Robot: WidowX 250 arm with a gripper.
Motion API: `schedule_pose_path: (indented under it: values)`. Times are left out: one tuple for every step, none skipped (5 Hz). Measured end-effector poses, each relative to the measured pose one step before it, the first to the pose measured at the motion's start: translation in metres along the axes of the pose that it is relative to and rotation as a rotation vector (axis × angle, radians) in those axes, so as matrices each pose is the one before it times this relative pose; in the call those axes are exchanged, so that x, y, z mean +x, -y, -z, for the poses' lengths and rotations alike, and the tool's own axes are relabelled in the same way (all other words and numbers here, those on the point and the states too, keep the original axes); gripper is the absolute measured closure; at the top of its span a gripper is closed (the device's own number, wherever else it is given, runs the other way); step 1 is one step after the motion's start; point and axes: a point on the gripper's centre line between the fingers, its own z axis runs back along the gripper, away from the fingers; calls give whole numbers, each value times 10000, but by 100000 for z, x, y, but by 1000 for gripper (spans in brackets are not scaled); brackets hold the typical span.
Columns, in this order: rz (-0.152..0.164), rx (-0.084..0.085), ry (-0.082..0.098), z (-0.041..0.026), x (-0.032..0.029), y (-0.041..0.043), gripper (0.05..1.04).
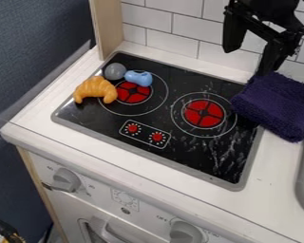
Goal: Move the croissant to the bottom left side of the stove.
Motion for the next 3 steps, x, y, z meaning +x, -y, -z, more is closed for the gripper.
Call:
schedule_pose_path:
  values:
    - [60, -108, -355, 1275, -186, 201, 83]
    - [622, -231, -227, 390, -1180, -1053, 83]
    - [754, 76, 73, -867, -2384, -2470, 83]
